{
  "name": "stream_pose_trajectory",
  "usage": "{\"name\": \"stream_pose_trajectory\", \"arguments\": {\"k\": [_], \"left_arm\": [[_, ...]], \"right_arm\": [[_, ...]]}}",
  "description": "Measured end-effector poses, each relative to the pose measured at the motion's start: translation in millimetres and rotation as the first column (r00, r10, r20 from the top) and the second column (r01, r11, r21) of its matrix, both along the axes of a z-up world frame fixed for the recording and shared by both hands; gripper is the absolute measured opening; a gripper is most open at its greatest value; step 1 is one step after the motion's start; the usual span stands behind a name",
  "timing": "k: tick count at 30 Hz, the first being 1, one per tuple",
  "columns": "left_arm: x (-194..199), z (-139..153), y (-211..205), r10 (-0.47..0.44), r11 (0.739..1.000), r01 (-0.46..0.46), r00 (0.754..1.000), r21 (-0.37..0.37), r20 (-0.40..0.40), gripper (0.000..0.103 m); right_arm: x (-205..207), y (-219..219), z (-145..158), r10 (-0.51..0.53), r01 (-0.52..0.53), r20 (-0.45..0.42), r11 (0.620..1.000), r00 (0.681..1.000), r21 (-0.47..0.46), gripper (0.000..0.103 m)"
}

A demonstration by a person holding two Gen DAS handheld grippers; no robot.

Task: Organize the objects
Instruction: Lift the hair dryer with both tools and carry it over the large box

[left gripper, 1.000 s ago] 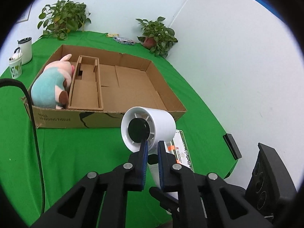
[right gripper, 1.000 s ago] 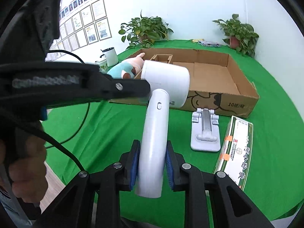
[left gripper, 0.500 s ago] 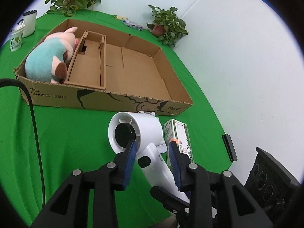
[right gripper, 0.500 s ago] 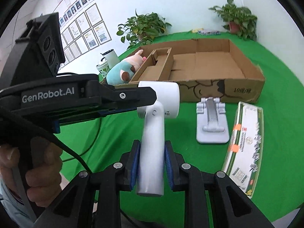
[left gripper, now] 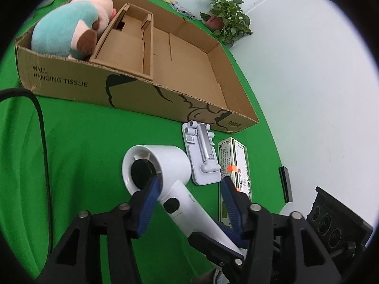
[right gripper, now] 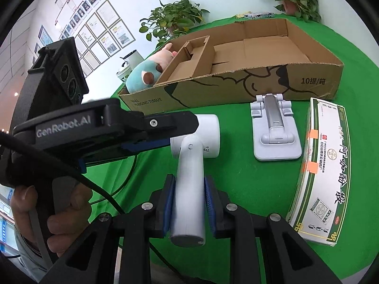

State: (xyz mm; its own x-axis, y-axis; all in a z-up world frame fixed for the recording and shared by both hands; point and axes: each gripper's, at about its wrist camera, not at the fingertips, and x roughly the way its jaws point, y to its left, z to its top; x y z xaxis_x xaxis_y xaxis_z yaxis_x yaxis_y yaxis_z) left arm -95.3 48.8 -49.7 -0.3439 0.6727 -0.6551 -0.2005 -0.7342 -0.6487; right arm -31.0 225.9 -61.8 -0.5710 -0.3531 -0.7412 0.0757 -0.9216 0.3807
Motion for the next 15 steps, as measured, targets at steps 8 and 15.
{"name": "stream_pose_trajectory", "arguments": {"k": [8, 15], "left_arm": [[-6.2, -5.0, -5.7, 0.014, 0.999, -0.015, 1.000, 0.041, 0.025, 0.058], [-3.0, -5.0, -2.7, 0.008, 1.000, -0.008, 1.000, 0.007, -0.013, 0.052]], "right_arm": [[-7.1, -5.8, 0.6, 0.009, -0.009, -0.006, 0.999, 1.000, 0.042, 0.022], [-6.6, -10.5, 2.6, 0.013, -0.012, -0.018, 0.997, 1.000, 0.074, 0.022]]}}
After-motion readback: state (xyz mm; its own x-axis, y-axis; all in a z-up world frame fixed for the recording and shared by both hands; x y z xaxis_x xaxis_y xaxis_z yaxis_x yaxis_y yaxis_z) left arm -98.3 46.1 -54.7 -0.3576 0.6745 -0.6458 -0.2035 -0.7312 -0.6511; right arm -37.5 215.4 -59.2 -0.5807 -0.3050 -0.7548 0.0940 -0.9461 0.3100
